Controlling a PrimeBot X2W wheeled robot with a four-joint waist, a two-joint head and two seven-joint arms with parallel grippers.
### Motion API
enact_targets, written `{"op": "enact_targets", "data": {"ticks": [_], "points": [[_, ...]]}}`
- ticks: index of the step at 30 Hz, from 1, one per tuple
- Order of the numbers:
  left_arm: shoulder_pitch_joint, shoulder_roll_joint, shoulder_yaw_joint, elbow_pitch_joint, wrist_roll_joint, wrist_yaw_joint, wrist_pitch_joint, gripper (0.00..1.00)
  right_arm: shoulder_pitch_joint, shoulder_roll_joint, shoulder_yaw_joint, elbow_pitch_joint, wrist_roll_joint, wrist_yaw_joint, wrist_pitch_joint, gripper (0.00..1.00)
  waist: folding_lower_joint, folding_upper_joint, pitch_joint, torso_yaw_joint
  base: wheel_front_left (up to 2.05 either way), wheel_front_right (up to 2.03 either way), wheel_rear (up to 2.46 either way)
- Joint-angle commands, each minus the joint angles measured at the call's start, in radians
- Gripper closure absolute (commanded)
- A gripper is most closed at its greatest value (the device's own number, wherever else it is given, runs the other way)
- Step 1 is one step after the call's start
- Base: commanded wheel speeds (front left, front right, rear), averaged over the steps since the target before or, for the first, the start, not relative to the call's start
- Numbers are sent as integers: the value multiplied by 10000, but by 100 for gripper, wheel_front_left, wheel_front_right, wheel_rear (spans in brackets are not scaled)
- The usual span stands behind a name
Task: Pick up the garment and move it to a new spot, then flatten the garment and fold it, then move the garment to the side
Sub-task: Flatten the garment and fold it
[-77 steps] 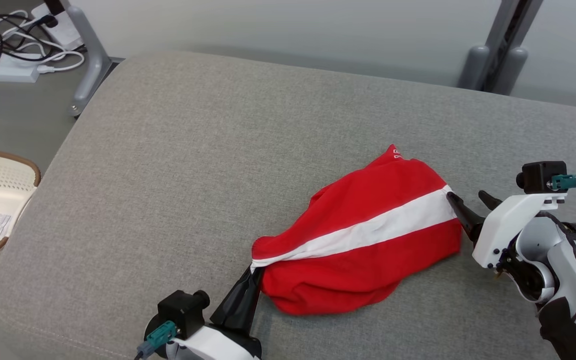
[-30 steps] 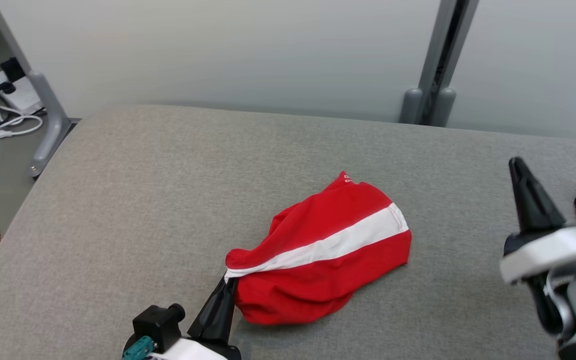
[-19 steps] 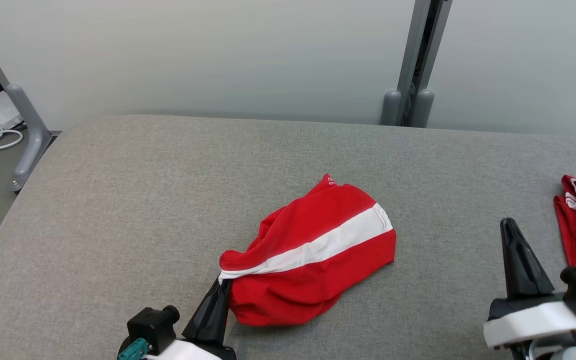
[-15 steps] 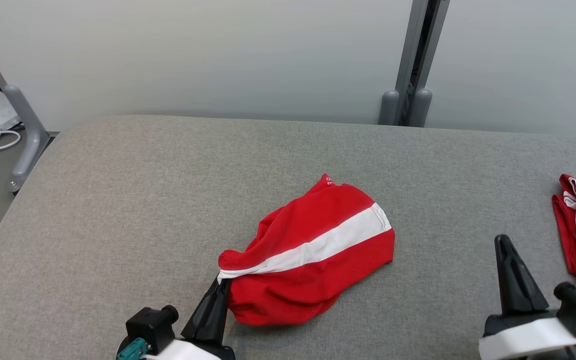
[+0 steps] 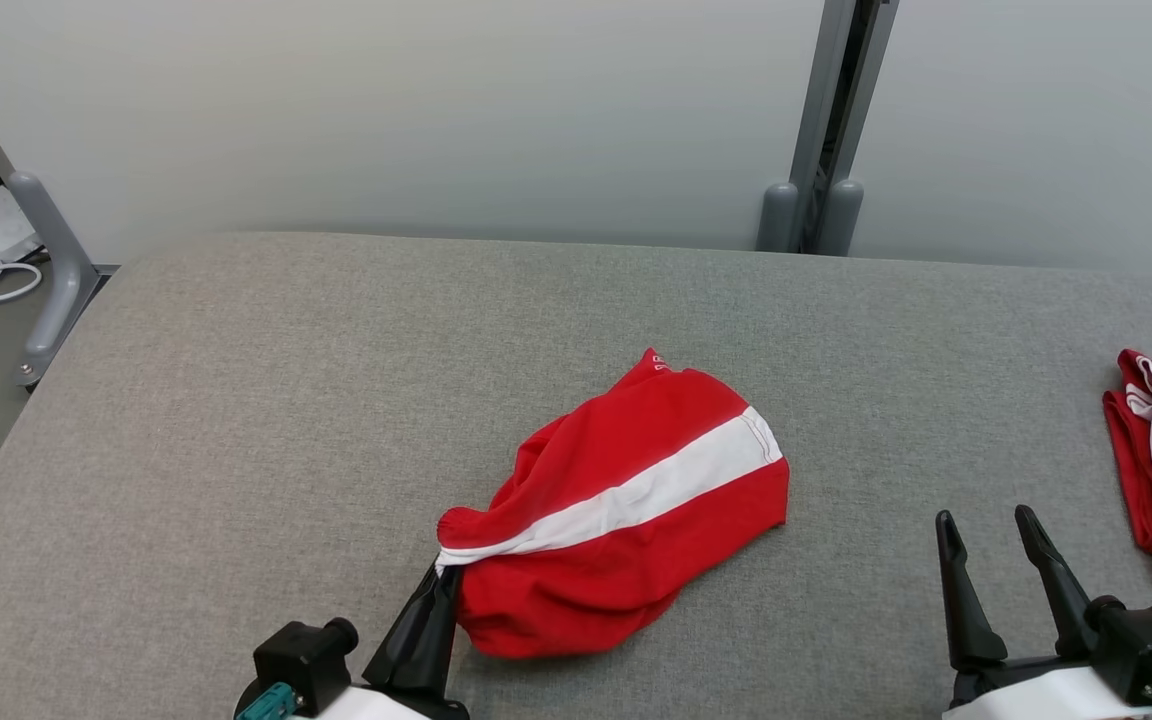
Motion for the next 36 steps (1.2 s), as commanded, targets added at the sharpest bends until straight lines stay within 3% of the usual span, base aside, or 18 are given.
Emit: {"op": "enact_targets", "data": {"ticks": [1,9,21,36], "points": [[-23,40,9,5,31,-3,-35,100,-34,-5,-61,18,43,2,-50,0,0,0,1,9,0,0,0],[-136,38,-58,-50,8,-6,-35,100,-387,-70,176,273,452,2,413,0,0,0,190,133,0,0,0],[-808,40,-513,-107,-111,-76,-34,100,-3566,-1816,2311,2131,3019,3,3309,0,0,0,1328,719,0,0,0],[-1235,37,-1076,-20,-322,-62,-35,100,-6090,-3003,4625,4219,5444,2,4647,0,0,0,1915,1559,0,0,0]]}}
